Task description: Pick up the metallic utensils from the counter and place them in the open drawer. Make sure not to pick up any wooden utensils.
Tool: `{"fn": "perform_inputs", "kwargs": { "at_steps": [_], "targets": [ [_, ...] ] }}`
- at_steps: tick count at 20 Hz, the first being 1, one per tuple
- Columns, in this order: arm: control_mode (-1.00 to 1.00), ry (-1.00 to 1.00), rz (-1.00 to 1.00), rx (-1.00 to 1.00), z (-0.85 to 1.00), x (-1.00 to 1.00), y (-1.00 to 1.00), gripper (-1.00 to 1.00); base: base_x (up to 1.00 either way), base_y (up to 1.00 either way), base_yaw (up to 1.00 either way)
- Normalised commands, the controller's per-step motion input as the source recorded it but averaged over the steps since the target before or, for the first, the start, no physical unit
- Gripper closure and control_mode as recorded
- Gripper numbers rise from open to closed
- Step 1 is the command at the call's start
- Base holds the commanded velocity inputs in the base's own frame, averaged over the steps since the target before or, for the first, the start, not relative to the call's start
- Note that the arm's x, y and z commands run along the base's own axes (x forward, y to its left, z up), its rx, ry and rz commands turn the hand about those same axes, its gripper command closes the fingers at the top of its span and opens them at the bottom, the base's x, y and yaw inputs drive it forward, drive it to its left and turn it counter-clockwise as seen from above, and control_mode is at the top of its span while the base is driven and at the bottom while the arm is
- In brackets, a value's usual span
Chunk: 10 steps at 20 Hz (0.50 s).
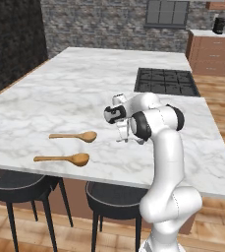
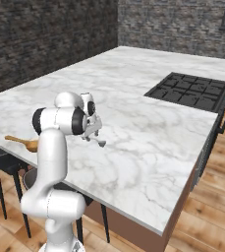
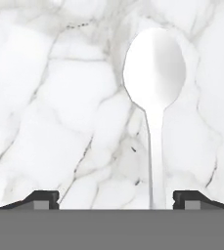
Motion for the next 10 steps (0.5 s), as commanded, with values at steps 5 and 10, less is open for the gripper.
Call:
{"fn": "perform_inputs", "kwargs": {
  "at_steps": [5, 10],
  "targets": [
    [-1.00, -0.09, -0.01, 0.00, 0.00, -0.48, -0.26, -1.00, 0.00, 0.00, 0.00],
    [-1.00, -0.06, -0.02, 0.00, -0.03, -0.48, -0.26, -1.00, 0.00, 0.00, 0.00]
  ]
}}
